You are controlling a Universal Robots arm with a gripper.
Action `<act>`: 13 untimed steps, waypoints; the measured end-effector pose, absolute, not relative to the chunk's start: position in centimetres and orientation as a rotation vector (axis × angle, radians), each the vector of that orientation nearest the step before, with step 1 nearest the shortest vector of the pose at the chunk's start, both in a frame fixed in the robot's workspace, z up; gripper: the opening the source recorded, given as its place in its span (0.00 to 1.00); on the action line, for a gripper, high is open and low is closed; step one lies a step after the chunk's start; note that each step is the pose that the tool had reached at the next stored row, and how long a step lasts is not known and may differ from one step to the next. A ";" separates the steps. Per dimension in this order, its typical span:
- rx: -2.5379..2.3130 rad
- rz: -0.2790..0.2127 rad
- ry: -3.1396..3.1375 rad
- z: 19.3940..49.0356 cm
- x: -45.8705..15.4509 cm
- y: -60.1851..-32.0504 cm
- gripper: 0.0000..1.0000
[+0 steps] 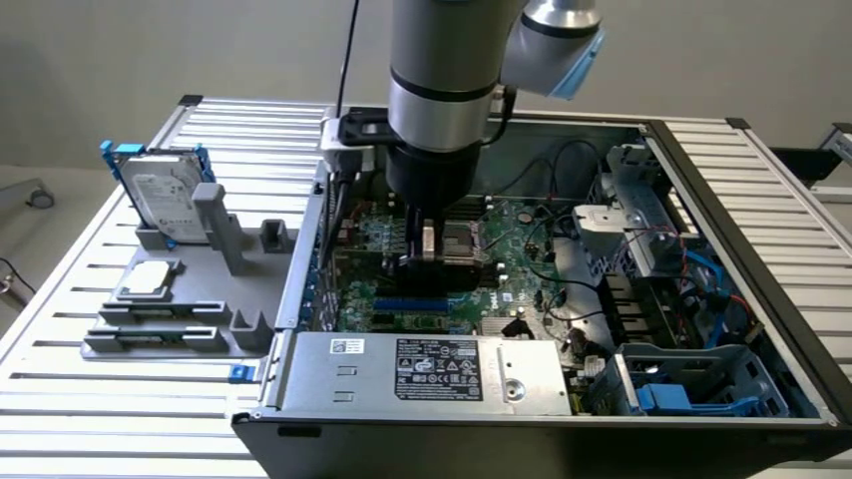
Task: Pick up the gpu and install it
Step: 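Insert the gpu into the slot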
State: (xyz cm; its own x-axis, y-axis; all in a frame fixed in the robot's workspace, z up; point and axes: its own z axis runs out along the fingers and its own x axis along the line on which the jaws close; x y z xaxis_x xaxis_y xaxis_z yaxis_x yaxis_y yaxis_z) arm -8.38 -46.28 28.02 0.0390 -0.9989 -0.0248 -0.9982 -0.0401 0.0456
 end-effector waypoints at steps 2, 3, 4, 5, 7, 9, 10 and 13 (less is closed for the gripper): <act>2.253 -0.077 -2.166 27.9 -8.4 -46.3 0.27; 2.253 -0.077 -2.166 27.8 -8.4 -46.3 0.27; 2.253 -0.076 -2.166 27.7 -8.4 -46.3 0.27; 2.253 -0.076 -2.166 27.6 -8.4 -46.3 0.27; 2.254 -0.076 -2.166 27.4 -8.4 -46.3 0.27; 2.254 -0.075 -2.166 27.2 -8.4 -46.3 0.27; 2.254 -0.075 -2.167 27.1 -8.4 -46.3 0.27; 2.254 -0.075 -2.167 26.9 -8.4 -46.3 0.27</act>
